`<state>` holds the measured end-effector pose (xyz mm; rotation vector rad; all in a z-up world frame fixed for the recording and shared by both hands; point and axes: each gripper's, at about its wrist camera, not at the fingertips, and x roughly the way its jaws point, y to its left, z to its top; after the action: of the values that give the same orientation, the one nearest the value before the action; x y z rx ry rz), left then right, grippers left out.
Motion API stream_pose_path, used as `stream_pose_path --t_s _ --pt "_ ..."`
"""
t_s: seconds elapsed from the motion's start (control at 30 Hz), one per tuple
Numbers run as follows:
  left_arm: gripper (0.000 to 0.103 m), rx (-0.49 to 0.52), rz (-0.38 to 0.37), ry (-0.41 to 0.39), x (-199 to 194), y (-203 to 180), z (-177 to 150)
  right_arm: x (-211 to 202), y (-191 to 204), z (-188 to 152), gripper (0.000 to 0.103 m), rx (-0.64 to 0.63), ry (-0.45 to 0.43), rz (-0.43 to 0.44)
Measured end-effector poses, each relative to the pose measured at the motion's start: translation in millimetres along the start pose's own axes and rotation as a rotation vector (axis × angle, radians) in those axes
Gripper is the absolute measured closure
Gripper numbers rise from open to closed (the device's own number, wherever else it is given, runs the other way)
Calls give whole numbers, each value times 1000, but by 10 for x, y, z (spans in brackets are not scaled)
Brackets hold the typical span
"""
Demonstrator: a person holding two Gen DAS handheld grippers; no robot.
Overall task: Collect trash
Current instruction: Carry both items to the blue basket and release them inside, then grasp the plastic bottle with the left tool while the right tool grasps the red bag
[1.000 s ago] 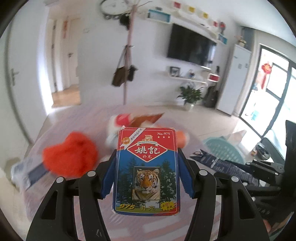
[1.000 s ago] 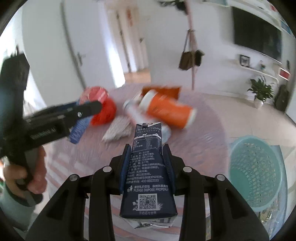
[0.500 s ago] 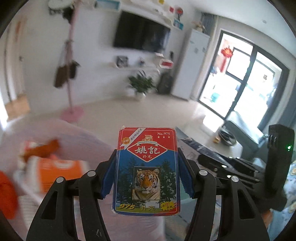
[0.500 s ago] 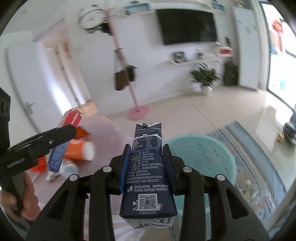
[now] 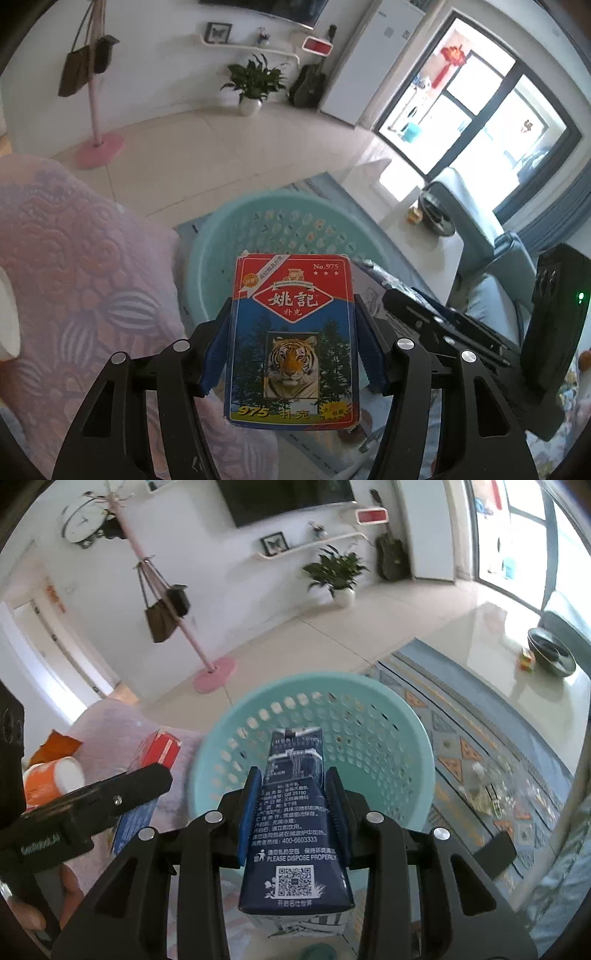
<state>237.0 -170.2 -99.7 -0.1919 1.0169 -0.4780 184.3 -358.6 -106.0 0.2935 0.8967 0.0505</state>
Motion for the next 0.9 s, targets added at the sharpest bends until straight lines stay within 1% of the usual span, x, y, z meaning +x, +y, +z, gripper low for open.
stream_pose_path --t_s 0.1,0.17,0.33,0.53,0.73,0.8,0.9 --pt "36 -5 -8 -1 -44 41 -49 25 -40 23 70 18 5 -2" --pt "28 1 -1 -19 -128 66 -66 30 -67 65 70 22 0 -6" --pt "28 11 -13 -63 -356 20 -77 -76 -25 83 70 19 -13 1" --pt "28 18 -45 -149 -835 52 -199 -224 192 46 69 -18 -30 30" --pt "28 8 -41 -267 -1471 208 -425 -468 705 -26 68 -125 -84 103" --pt "28 1 -21 -317 -1738 303 -507 -585 942 -64 55 -171 -114 139" --pt "28 -28 34 -394 -2135 534 -674 -744 1299 -125 52 -245 -159 193"
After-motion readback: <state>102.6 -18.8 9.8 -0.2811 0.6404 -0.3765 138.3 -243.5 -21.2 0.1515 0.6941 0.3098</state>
